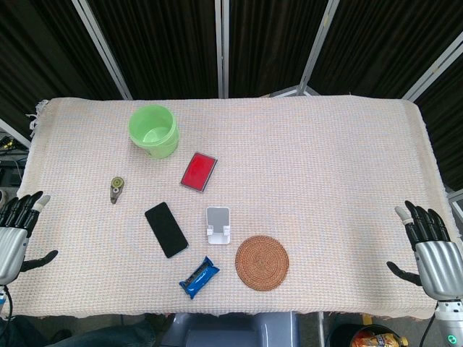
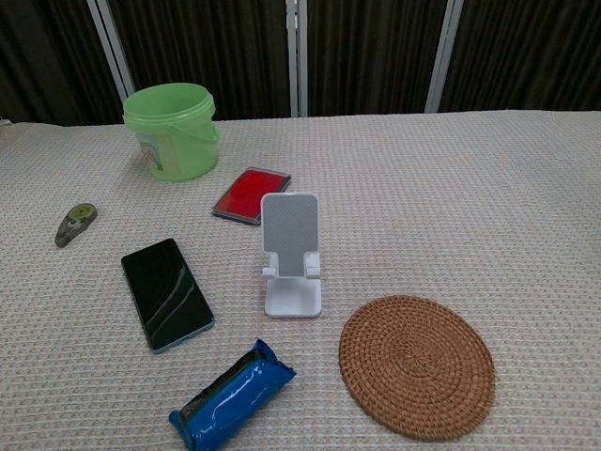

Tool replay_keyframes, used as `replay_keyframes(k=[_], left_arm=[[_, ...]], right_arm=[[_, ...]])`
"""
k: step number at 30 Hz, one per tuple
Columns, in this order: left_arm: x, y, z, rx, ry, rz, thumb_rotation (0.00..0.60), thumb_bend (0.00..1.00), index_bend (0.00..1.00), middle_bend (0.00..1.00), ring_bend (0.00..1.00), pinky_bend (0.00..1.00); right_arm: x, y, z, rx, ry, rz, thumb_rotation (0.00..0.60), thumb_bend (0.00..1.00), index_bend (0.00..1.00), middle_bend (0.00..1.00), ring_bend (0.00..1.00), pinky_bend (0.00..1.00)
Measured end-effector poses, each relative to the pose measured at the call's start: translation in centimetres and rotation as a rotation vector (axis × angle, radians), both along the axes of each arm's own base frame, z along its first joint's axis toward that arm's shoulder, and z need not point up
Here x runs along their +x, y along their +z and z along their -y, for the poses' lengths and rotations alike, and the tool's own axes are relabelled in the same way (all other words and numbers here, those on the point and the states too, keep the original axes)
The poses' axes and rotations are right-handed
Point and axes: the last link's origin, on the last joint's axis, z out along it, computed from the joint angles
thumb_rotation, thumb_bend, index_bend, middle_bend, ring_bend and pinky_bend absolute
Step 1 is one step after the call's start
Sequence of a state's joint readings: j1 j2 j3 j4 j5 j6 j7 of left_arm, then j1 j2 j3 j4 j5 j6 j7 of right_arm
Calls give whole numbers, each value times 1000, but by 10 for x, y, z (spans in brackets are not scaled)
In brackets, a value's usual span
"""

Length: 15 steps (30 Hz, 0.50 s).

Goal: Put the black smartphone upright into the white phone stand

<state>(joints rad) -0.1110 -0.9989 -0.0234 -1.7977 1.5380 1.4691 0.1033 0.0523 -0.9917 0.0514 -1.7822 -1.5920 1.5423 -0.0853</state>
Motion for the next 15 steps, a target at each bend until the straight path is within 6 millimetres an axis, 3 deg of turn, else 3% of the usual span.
replay_keyframes(k=[10, 15], left_arm=[[-2, -7, 0, -32, 4, -23, 600, 0, 0, 0, 0, 0], [-2, -24, -11, -104, -20, -38, 600, 0, 0, 0, 0, 0]], right_arm=[[1, 0, 0, 1, 4, 1, 600, 0, 0, 0, 0, 0], [0, 3, -1, -7, -6, 14, 600, 0, 0, 0, 0, 0]])
